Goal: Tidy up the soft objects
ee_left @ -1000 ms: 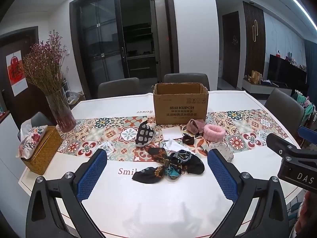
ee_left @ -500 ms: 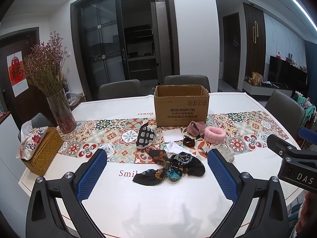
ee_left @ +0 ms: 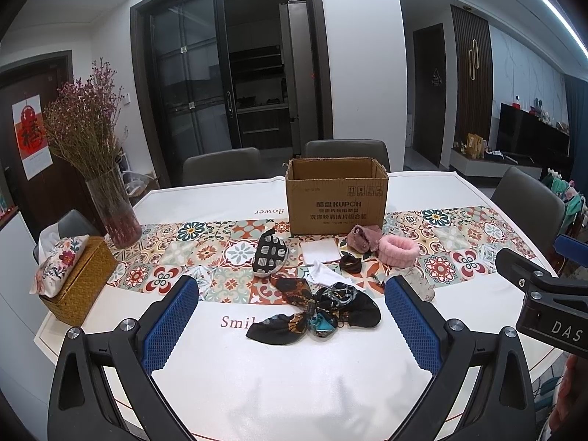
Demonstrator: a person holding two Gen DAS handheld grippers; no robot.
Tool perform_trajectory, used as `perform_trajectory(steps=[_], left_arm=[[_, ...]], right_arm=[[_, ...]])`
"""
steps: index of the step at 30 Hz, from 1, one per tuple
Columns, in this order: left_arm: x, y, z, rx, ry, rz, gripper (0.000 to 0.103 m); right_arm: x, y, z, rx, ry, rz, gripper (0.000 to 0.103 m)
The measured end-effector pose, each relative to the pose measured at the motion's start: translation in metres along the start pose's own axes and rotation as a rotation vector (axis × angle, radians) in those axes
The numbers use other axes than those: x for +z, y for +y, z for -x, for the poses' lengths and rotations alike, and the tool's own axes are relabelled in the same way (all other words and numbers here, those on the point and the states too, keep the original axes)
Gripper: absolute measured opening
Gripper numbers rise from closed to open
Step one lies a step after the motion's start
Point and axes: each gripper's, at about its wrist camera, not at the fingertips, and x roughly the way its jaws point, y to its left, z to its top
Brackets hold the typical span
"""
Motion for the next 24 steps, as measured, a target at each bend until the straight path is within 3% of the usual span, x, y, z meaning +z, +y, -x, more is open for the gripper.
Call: perform_trajectory(steps=[24], left_arm=[[0.0023, -0.0021, -0.0045, -0.002, 0.004, -0.004, 0.103]], right_arm=[[0.0038, 0.0011, -0.0043, 0.000, 0.007, 0.002, 0.102]])
